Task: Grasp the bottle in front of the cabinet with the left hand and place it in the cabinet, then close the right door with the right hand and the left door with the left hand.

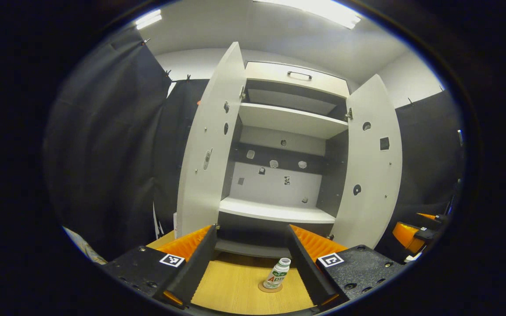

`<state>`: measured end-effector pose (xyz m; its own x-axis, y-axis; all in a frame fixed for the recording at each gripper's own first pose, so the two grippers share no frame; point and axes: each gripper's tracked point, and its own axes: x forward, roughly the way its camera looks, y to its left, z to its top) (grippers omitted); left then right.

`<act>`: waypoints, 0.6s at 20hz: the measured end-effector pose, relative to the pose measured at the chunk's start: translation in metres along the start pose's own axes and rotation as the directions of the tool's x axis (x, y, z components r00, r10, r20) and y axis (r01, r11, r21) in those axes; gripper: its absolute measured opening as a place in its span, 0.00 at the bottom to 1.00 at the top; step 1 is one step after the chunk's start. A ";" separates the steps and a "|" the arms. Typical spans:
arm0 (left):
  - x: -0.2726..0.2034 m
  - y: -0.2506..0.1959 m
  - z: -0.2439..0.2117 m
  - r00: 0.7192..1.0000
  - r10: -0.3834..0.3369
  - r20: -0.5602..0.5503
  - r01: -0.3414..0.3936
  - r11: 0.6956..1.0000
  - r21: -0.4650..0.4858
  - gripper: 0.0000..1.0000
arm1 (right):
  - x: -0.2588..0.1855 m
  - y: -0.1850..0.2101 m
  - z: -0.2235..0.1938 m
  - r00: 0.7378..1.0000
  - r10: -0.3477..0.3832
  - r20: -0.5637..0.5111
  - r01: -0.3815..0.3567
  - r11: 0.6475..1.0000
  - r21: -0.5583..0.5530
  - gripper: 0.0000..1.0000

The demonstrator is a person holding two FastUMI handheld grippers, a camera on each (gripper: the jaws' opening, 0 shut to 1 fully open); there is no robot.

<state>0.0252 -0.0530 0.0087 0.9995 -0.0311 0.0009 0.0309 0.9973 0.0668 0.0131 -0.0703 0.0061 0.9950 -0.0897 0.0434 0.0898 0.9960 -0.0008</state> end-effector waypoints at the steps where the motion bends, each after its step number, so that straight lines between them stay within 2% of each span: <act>1: 0.003 0.000 -0.001 1.000 -0.007 0.001 0.007 1.000 0.003 0.95 | 0.000 0.001 -0.002 1.000 -0.002 -0.007 0.002 1.000 0.007 0.98; 3: 0.008 -0.002 -0.004 1.000 -0.017 -0.002 0.017 1.000 -0.001 0.92 | 0.000 0.003 -0.006 1.000 -0.004 -0.016 0.004 1.000 0.013 0.99; 5: 0.013 -0.005 -0.012 1.000 -0.025 -0.013 0.025 1.000 -0.001 0.95 | 0.001 0.003 -0.010 1.000 -0.009 -0.024 0.009 1.000 0.015 1.00; 9: 0.025 -0.015 -0.034 0.998 -0.044 -0.041 0.044 0.999 0.005 0.95 | 0.004 0.002 -0.015 0.999 -0.012 -0.040 0.013 1.000 0.020 0.99; 10: 0.028 -0.020 -0.041 0.997 -0.055 -0.047 0.056 0.998 0.006 0.95 | 0.004 0.001 -0.014 0.999 -0.016 -0.040 0.017 1.000 0.017 0.91; 12: 0.034 -0.033 -0.056 0.994 -0.083 -0.067 0.084 0.996 0.018 0.95 | 0.003 -0.004 -0.013 0.999 -0.026 -0.038 0.026 1.000 0.009 0.91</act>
<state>0.0584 -0.0832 -0.0494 0.9914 -0.1090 -0.0719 0.1149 0.9898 0.0845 0.0168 -0.0747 -0.0071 0.9933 -0.1154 0.0053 0.1154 0.9933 0.0097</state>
